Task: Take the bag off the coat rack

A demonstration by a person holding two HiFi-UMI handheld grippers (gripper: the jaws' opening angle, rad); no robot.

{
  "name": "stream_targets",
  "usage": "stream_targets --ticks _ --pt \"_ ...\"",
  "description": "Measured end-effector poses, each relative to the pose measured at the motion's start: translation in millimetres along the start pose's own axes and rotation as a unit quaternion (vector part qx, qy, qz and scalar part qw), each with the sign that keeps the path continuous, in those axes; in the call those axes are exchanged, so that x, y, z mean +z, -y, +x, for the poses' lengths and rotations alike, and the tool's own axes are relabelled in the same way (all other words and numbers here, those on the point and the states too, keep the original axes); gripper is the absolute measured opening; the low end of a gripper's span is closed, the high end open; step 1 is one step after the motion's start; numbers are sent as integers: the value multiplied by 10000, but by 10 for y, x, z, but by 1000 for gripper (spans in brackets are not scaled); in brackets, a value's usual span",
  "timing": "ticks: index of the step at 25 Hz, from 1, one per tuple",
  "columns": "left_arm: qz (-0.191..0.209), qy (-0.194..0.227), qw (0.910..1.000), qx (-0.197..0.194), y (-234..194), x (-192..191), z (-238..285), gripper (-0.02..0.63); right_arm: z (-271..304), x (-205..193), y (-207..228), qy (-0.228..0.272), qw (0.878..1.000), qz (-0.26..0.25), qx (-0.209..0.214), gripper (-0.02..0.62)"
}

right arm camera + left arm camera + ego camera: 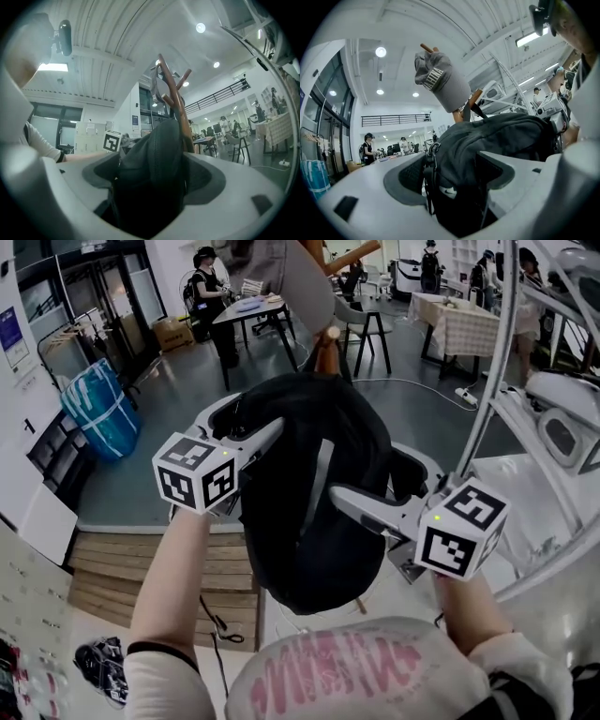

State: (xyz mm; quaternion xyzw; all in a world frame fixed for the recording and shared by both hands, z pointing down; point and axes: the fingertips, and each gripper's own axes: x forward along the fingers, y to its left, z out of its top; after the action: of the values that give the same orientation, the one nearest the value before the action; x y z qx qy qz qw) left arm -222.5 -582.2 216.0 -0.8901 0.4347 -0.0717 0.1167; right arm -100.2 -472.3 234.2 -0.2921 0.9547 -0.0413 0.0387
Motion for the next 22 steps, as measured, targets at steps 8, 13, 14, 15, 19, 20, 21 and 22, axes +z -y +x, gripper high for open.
stream_targets --ticks 8,13,14,15,19,20,21,22 --pt "-460 508 9968 -409 65 103 -19 316 12 -16 45 133 9998 133 90 405" --pt "-370 277 9989 -64 62 84 -50 212 43 -15 51 74 9997 115 192 380" --pt "-392 269 9989 9 68 76 -72 206 54 -19 38 80 9997 115 196 380" --pt "-440 291 9986 66 76 71 -97 199 66 -22 26 93 9997 118 191 379" --pt "-470 334 9979 291 78 51 -149 195 136 -31 11 94 9998 115 125 365" --pt "-441 319 9979 351 82 42 -148 195 148 -39 24 76 9999 115 100 360" --pt "-413 312 9978 404 93 35 -144 195 151 -47 44 58 9999 114 69 353" --pt "-402 324 9977 437 112 34 -140 191 143 -56 70 45 9999 112 37 347"
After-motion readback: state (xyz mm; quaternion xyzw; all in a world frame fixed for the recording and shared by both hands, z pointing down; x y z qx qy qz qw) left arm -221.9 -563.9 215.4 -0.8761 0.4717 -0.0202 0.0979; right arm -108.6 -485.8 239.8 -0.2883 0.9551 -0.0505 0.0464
